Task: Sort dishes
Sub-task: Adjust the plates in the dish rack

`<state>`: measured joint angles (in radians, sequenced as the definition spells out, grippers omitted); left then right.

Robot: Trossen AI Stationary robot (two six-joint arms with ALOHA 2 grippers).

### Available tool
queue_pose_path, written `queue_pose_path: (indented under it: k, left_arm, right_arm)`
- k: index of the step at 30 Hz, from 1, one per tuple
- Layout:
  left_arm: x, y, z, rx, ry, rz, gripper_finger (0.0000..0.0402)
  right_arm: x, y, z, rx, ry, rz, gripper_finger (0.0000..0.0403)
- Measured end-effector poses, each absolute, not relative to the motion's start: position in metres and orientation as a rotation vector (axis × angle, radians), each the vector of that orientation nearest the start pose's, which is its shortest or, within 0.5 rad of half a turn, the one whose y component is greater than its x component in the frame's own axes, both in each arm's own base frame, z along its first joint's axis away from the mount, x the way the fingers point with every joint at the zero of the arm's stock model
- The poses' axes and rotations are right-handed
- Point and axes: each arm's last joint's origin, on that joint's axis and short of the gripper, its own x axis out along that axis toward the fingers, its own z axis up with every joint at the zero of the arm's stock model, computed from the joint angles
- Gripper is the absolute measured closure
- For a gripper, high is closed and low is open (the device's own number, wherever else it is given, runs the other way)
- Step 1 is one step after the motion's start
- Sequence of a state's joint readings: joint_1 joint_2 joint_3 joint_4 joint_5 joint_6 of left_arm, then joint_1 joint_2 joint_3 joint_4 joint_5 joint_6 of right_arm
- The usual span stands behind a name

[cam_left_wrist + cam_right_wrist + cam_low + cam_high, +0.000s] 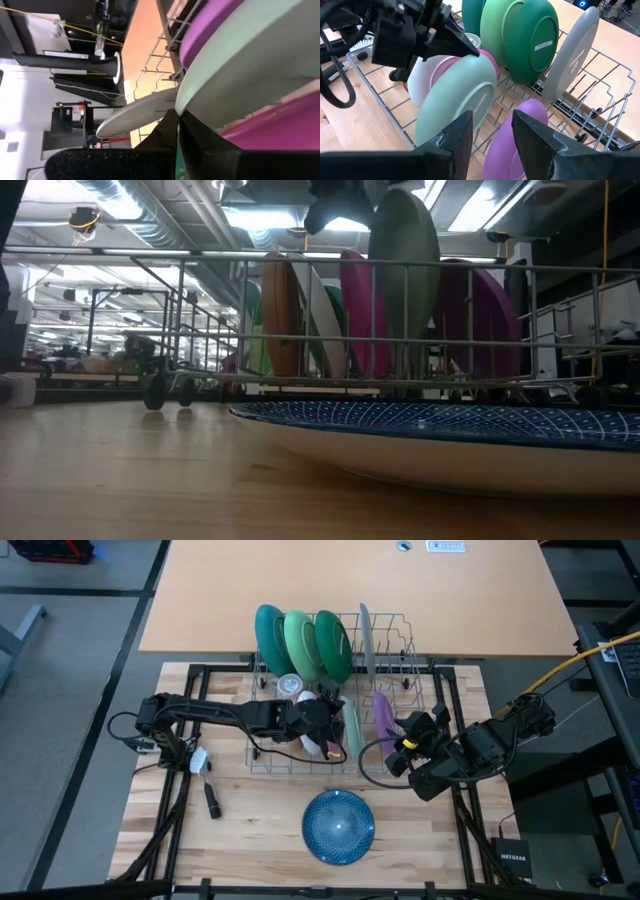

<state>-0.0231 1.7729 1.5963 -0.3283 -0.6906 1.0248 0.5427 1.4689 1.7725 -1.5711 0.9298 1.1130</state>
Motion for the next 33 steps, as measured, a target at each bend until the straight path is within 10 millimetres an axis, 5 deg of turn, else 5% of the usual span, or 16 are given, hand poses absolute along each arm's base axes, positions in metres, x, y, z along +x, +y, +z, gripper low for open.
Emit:
queue_pose_path:
  k: [15,33]
  left_arm:
    - [0.411,-0.001,0.345,1.32,0.644,0.272,0.0401]
    - [0.405,0.043,0.333,1.153,0.757,0.256,0.0402]
  right_arm:
    - [0.213,0.101,0.415,0.167,0.606,-0.757,0.0259]
    - [0.213,0.101,0.415,0.167,0.605,-0.757,0.0259]
